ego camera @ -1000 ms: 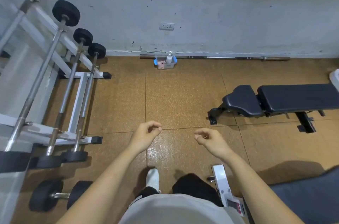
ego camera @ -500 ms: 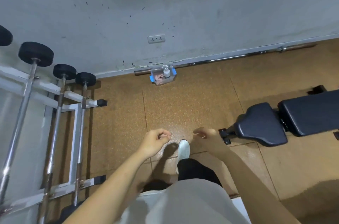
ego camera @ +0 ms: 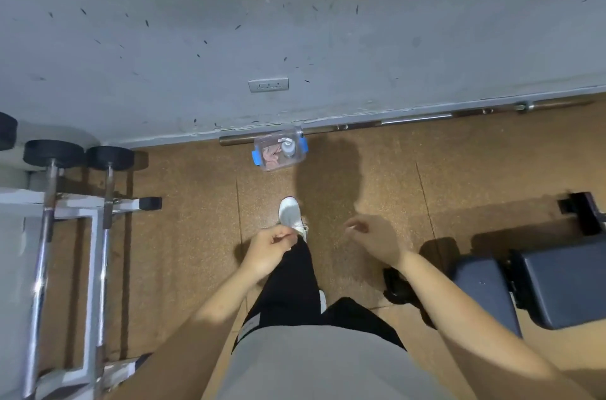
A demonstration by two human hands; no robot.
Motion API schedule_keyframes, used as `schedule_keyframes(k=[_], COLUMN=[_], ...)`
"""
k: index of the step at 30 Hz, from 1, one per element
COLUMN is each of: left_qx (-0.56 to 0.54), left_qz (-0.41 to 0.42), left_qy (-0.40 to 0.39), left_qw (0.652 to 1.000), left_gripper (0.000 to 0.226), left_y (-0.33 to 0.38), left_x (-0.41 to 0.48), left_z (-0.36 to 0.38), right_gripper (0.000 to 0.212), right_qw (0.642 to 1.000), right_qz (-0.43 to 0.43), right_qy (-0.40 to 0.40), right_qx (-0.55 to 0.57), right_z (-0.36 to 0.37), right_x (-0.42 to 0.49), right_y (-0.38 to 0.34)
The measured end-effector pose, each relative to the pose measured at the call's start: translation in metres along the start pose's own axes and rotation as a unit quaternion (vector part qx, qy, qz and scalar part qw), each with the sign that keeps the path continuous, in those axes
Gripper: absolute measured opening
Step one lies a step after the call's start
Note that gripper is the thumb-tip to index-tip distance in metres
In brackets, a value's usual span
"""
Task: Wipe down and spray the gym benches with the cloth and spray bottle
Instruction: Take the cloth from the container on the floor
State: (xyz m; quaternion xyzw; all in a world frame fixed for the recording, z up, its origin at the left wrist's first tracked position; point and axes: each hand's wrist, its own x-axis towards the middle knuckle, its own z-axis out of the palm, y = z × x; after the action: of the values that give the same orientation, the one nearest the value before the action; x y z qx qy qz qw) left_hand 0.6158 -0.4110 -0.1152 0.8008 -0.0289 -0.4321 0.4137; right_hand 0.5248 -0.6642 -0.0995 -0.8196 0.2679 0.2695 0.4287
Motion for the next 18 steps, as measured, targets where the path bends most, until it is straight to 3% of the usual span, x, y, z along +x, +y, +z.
schedule_keyframes(k=[5,9,18], left_qx=[0.011,0.006,0.028], left_qz=[-0.064,-0.122,-0.129], left_qy=[0.004,0.054,0.044], left_qw=[0.998,0.991,0.990], left_gripper=[0.012,0.017,0.024], left_y=[-0.026,-0.038,-0.155], left_x=[0.148,0.253,0.493], left_z=[-0.038,-0.065,-0.040], right_gripper=[0.020,0.020,0.031], right_qw=[0.999,0.998,1.000], right_qz=[0.044,0.045,-0.009], right_qy=[0.000,-0.034,-0.019], right_qx=[-0.017,-0.023,-0.018], right_z=[-0.007,0.005,0.085], right_x=[0.133,0.249,0.540], right_y=[-0.015,-0.022,0.030])
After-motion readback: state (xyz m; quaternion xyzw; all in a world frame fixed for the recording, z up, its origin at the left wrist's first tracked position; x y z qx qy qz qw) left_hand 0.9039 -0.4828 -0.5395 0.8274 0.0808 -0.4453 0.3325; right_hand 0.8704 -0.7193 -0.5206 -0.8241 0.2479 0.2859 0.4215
